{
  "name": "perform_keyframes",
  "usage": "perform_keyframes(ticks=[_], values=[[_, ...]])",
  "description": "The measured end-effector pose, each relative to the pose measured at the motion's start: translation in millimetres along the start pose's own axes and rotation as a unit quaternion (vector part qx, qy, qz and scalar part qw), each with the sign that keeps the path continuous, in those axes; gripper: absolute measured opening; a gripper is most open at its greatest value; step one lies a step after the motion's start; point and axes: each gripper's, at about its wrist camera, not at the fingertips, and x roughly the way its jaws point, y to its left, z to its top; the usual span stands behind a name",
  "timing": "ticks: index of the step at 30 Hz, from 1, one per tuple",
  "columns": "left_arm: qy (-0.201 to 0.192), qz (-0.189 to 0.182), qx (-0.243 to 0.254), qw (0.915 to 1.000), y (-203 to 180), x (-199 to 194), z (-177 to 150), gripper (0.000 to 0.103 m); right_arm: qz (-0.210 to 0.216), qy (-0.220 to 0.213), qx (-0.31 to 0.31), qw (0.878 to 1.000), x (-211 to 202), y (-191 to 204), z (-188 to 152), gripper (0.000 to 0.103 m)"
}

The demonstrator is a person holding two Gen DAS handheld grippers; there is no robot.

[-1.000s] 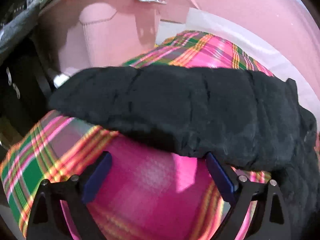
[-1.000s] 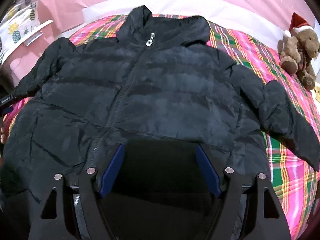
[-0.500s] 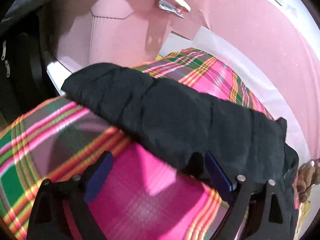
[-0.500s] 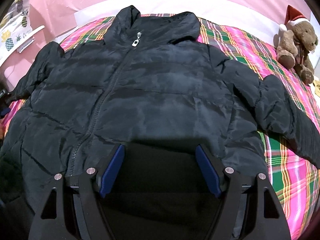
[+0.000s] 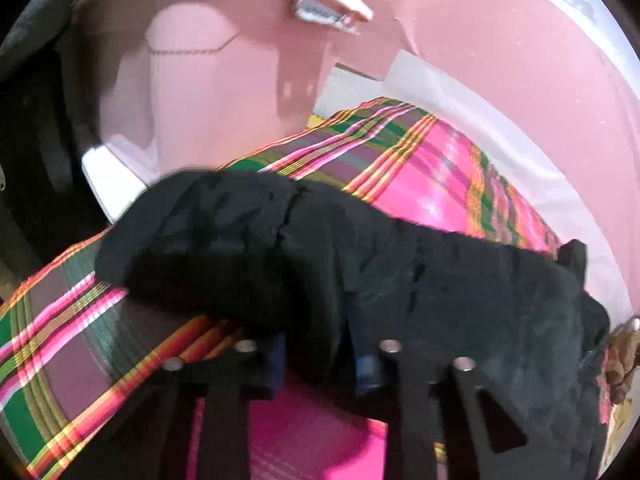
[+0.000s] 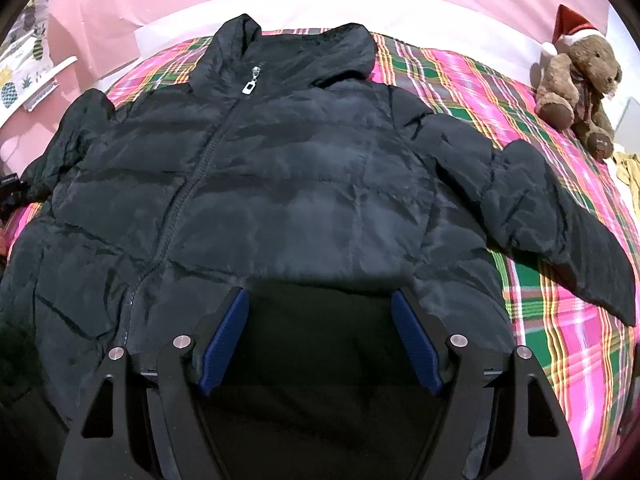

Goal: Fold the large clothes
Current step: 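Grasp the black jacket sleeve with the left tool and lift it, then fold the held sleeve across the jacket body with the left tool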

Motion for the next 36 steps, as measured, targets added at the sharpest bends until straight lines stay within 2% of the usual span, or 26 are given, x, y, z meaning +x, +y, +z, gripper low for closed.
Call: perform_keyframes(ticks=[7,10,14,18,26,29,33,36], values=[[-0.048,-0.063,0.056,0.9953,-53,-77,12,0.018,-0.001,-0.010,0.006,1.000,-19,-7,-13,0.074],[-0.066,-0.103,0.085,0.9889,-86,-111,14,0.018,0.002,-0.017,0.009,1.000,-28,-11,-17,0.074],[-0.068,-0.157,0.137,0.9757,-143,-142,1,0.018,0.006,-0.028,0.019,0.999,-40,-21,-22,0.074],[-0.050,-0.199,0.192,0.9598,-202,-149,-23,0.018,0.008,-0.037,0.031,0.999,-51,-33,-28,0.074],[0.025,-0.259,0.263,0.9291,-298,-117,-95,0.018,0.003,-0.042,0.056,0.998,-59,-63,-42,0.074],[0.053,-0.285,0.280,0.9152,-328,-108,-123,0.028,0.002,-0.042,0.068,0.997,-58,-76,-45,0.074],[0.093,-0.318,0.283,0.8999,-353,-99,-156,0.065,0.002,-0.041,0.083,0.996,-56,-87,-51,0.074],[0.116,-0.336,0.287,0.8897,-369,-95,-176,0.077,0.003,-0.037,0.091,0.995,-53,-94,-55,0.074]])
